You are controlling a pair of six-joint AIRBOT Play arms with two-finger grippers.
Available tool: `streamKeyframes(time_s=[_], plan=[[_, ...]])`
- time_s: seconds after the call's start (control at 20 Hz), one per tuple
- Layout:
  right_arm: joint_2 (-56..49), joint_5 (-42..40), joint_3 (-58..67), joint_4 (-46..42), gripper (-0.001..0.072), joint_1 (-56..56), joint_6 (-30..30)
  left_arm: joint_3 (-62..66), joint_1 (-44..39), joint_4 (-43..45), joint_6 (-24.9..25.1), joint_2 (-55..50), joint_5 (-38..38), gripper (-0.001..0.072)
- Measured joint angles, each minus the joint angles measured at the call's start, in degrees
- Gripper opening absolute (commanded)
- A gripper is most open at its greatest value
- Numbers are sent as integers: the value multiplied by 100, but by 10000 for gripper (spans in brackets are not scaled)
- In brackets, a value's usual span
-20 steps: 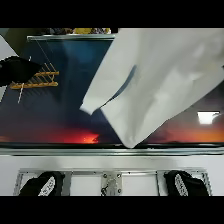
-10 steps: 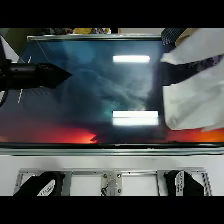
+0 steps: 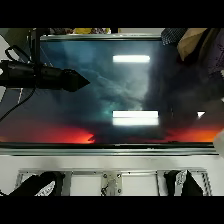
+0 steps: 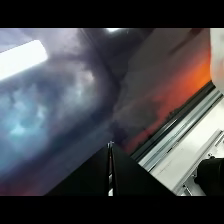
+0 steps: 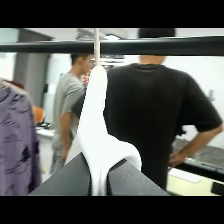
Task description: Fold the clothes and pants, and hang the long-sleeved shirts on hangers.
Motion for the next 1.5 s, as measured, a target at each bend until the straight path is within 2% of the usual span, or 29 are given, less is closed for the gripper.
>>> streamKeyframes(time_s=[0.35,0.6,0.9,1.2,1.25,1.3,1.35,1.5], plan=[[-684,1049,339,-2,14,-109,142,0,7,42,-7,-44,-4,27],[-1075,1303,525,-24,14,-127,142,0,7,44,-15,-44,-4,27],[-1403,1252,560,-44,14,-131,131,0,7,44,-13,-44,-24,27],[-1526,776,568,-328,33,-170,125,0,7,50,-11,-44,-127,27],[-1532,671,568,-417,100,-173,127,0,7,50,-9,-44,-131,27],[-1537,492,568,-496,338,-173,125,0,7,50,0,-44,-133,27],[-1541,278,560,-586,446,-170,114,0,7,50,2,-44,-140,27],[-1530,225,560,-645,449,-175,105,0,9,52,2,-46,-184,27]])
